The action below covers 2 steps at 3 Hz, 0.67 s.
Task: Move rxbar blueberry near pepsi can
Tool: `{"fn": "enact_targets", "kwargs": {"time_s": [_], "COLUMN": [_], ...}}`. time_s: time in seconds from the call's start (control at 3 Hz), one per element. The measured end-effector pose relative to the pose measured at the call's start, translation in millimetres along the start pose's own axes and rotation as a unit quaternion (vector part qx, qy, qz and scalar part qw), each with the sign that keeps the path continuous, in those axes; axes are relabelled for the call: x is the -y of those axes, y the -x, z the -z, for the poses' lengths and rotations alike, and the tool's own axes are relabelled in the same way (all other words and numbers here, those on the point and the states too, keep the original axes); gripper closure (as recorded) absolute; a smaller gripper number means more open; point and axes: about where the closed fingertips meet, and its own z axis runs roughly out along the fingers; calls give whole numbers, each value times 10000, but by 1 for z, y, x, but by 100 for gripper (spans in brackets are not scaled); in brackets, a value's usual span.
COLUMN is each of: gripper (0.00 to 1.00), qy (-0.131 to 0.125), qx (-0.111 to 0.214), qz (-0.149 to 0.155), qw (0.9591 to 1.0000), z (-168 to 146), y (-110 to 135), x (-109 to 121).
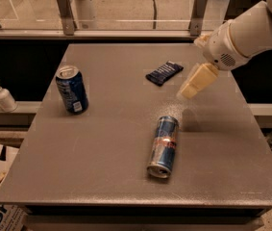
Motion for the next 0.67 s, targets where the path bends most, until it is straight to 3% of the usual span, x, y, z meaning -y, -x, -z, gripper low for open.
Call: {"fn": "enact_targets", "kwargs": {"time_s": [0.67], "gripper": [0], "qy": [-312], "qx": [347], "qz": [-333], "qw": [9984], "z": [-35], "y": [0], "x": [28]}}
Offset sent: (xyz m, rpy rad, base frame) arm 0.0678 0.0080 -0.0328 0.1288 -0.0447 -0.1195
